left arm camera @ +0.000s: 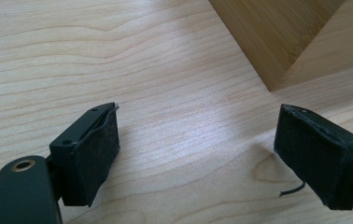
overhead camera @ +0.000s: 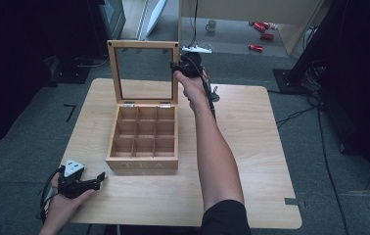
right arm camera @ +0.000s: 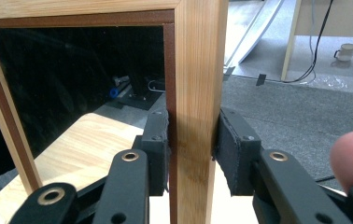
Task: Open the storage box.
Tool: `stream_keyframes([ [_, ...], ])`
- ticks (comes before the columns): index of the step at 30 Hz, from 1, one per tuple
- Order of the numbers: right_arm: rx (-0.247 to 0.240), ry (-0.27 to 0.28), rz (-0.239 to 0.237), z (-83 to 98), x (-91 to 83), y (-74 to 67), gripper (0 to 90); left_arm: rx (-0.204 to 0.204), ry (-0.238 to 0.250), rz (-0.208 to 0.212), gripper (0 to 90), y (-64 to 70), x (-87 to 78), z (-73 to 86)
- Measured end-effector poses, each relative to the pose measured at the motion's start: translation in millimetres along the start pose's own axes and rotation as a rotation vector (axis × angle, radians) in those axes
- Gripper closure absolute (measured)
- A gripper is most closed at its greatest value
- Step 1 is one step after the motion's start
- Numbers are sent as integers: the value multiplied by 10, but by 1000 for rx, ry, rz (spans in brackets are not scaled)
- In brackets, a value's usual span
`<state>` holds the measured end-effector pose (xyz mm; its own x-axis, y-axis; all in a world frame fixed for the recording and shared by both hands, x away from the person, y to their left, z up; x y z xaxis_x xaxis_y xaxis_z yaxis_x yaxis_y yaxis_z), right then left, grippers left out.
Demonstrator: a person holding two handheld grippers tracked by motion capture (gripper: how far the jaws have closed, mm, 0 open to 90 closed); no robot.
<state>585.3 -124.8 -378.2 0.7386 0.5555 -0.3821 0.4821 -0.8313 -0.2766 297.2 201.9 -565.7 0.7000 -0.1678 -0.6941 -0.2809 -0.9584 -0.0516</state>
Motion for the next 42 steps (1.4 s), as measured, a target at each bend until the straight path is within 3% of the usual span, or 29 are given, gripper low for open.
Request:
stream_keyframes([
  [11,14,20,-6,14,-19,-9,643,3,0,-1,144,3,1,0],
  [12,43,29,-44,19,-53,-36,545,3,0,-1,145,3,1,0],
  [14,48,27,-52,24,-69,-45,508,4,-1,-2,145,3,0,0],
  [16,23,4,-68,68,-156,-107,344,2,-1,0,146,2,-1,1],
  [18,11,-3,-63,82,-176,-118,308,2,-1,0,146,2,-2,1],
  [19,-18,-20,-47,124,-254,-136,212,2,-1,0,146,2,-2,1],
  [22,-19,-31,-50,184,-371,-137,136,3,-2,-2,146,6,-1,1],
  [31,-20,-53,-32,424,-792,0,90,3,-1,-2,146,4,-1,1],
  [42,-39,-83,38,1033,-1368,290,72,7,-3,-4,146,5,-1,2],
])
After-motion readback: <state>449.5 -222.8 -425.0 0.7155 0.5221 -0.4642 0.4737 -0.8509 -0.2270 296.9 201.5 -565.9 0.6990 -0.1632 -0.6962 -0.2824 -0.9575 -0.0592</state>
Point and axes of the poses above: each handheld gripper's, and its own axes: x roughly forward along the jaws, z roughly out of its underside, y roughly to its right, the point moved 7 cm from there along x, roughly forward along the jaws, and after that the axes turned 7 degrees about -z, right-handed, at the moved point
